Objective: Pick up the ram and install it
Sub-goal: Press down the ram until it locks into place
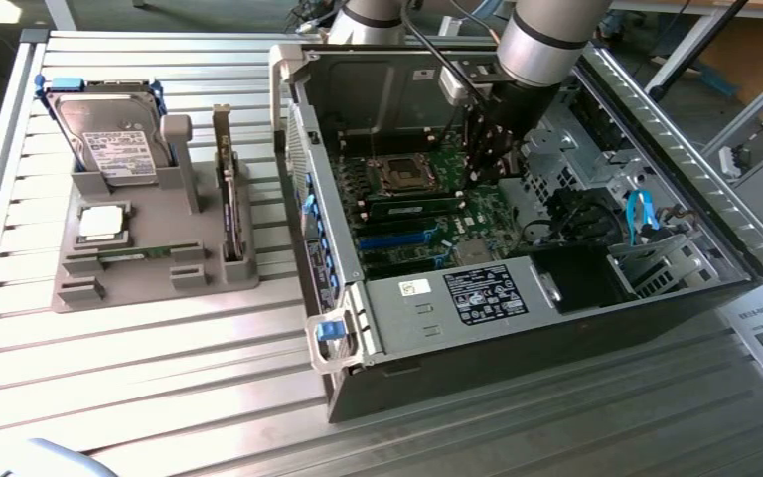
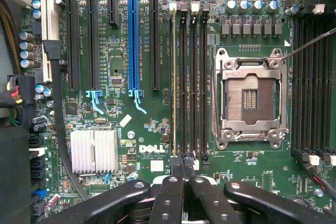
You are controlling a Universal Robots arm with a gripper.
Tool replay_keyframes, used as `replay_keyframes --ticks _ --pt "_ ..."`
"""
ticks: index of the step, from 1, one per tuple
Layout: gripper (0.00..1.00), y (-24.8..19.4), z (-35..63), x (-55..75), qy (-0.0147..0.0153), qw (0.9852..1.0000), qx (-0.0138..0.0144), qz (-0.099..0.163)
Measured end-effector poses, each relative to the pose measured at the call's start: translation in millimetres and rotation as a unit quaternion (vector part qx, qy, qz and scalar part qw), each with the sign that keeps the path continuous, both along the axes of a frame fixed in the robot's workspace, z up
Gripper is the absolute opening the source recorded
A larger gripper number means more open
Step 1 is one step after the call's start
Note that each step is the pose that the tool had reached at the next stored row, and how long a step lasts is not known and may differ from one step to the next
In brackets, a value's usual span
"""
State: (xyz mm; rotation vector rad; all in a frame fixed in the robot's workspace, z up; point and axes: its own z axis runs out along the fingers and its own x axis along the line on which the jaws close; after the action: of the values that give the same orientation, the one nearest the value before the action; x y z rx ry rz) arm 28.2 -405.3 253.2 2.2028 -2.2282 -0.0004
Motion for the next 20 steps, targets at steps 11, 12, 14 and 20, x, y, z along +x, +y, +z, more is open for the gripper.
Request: replay_keyframes --ticks 11,12,14,20 --pt "0.10 0.0 -0.1 -18.1 0.0000 1.0000 0.0000 0.000" --pt "0.10 0.0 -0.1 -21.3 0.0000 1.0000 0.0000 0.000" --pt "0.10 0.0 -0.1 -27.6 0.0000 1.0000 0.0000 0.000" --pt "0.10 0.0 -0.1 -44.9 0.0000 1.0000 0.0000 0.000"
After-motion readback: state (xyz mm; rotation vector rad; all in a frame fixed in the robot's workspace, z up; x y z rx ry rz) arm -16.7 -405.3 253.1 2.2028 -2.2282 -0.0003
